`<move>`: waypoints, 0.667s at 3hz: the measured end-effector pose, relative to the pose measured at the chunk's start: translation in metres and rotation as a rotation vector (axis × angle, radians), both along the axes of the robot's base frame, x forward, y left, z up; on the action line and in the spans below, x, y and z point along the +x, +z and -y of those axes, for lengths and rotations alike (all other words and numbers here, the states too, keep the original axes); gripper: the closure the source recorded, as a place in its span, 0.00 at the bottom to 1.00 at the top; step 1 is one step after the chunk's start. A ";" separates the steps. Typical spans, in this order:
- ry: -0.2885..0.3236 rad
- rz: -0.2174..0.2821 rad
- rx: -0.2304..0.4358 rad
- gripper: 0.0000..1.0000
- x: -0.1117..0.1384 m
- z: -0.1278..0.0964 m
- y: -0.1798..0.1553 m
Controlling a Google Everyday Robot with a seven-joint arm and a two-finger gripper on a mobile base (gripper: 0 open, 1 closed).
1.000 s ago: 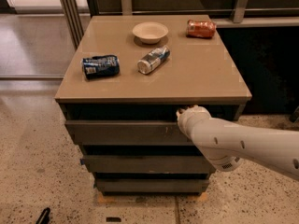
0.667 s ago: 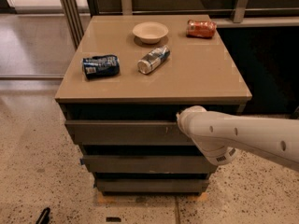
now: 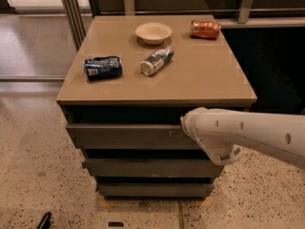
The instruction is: Open top drawer
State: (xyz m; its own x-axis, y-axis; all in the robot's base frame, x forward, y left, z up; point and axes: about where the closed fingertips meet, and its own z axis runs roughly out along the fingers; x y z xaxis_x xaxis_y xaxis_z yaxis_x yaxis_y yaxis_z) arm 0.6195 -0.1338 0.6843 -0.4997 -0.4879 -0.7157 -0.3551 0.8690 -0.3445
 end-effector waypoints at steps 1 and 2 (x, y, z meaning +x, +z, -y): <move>0.014 -0.024 -0.004 1.00 -0.006 -0.002 -0.001; 0.030 -0.051 -0.007 1.00 -0.012 -0.003 -0.003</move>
Offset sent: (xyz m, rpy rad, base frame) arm -0.0427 -0.0577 0.0061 -0.1470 0.4161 0.1656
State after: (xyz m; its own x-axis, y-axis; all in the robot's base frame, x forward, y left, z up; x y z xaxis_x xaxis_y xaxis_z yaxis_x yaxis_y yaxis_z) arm 0.6072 -0.1303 0.6811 -0.5202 -0.5079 -0.6866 -0.3982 0.8554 -0.3311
